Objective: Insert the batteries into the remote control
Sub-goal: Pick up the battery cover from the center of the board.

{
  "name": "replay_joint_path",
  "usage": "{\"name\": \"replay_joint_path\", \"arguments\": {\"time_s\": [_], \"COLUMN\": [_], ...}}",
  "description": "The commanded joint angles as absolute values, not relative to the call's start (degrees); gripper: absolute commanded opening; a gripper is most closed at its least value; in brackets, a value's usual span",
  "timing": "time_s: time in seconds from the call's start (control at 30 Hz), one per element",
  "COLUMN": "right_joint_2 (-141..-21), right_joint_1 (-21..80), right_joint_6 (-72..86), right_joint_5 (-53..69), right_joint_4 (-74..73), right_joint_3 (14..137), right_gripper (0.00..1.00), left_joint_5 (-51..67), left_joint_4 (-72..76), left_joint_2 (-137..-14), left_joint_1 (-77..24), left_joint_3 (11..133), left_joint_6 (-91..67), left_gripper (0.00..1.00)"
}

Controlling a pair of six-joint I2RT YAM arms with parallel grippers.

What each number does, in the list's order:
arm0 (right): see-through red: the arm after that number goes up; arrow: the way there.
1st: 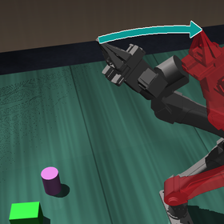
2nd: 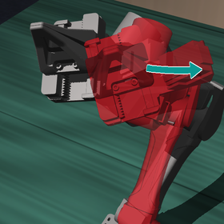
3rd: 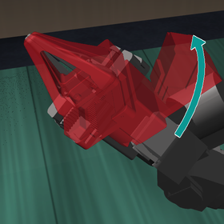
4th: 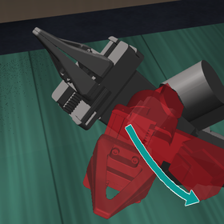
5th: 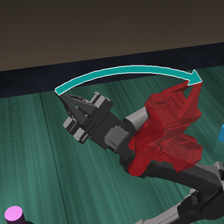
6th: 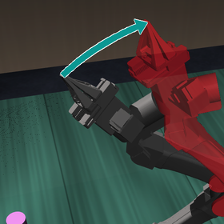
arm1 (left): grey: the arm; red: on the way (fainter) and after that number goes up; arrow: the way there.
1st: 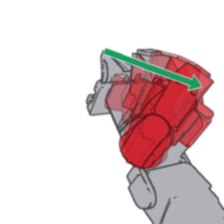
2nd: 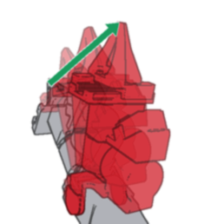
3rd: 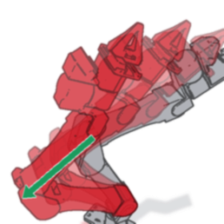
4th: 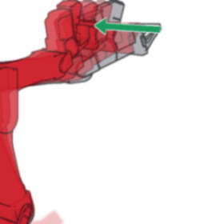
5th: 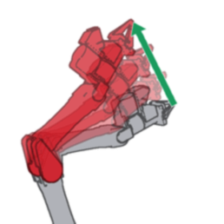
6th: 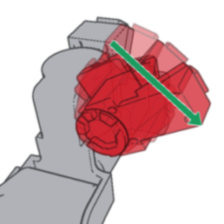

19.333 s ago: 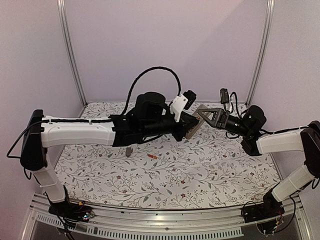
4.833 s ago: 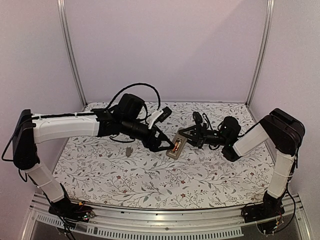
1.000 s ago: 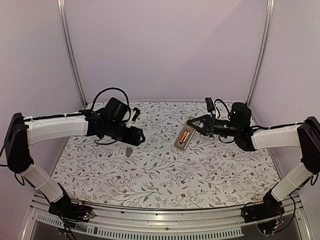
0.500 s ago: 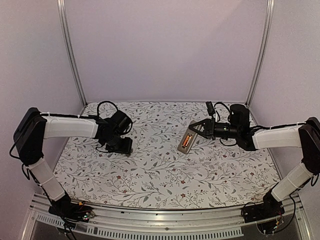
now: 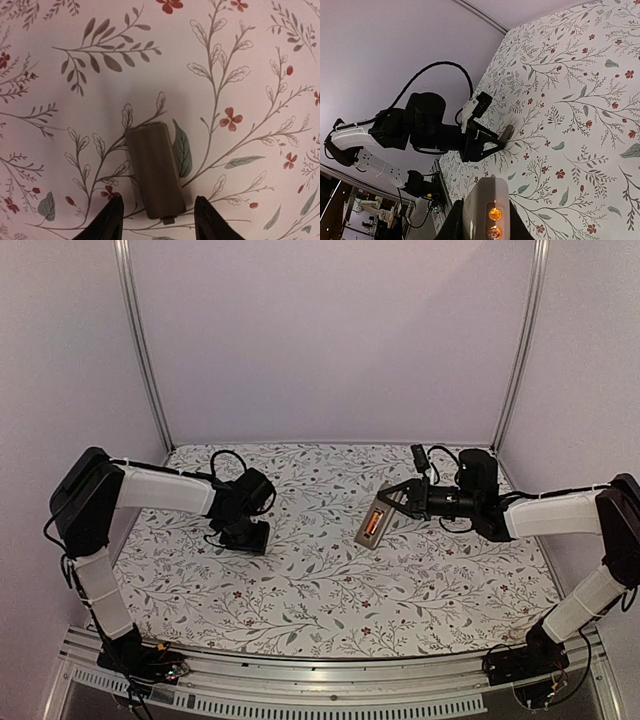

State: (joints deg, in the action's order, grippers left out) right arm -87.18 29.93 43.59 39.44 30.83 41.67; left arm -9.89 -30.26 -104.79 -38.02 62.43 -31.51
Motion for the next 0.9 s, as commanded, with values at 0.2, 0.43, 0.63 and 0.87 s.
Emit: {"name": "replay_joint_path", "arguments": {"time_s": [0.2, 0.43, 0.63, 0.87], "right_joint_2": [-88.31, -88.51, -89.09, -90.77], "right_joint_1": [29.53, 29.49, 29.53, 29.53], "right_joint_6": [42.8, 42.8, 43.02, 45.82], "right_joint_5": [39.33, 39.31, 39.64, 39.86], "right_joint_4": [31.2, 31.23, 31.56, 35.04], "right_joint_3": [42.0, 42.0, 41.92, 41.24], "right_gripper": [0.0, 0.0, 0.0, 0.0], "left_joint_5": [-12.06, -12.47, -10.8, -10.39], "left_joint_4": [-31.27, -31.51, -30.66, -31.42], "left_joint_2": [-109.04, -109.86, -108.24, -101.24], "left_joint_1": [-37.55, -37.03, -36.9, -41.09], "left_joint_3": [65.63, 65.63, 65.32, 66.45], "left_joint_6": [-30.33, -30.33, -29.23, -24.15], "left_gripper": [0.39, 0.3, 0.2, 0.17]}}
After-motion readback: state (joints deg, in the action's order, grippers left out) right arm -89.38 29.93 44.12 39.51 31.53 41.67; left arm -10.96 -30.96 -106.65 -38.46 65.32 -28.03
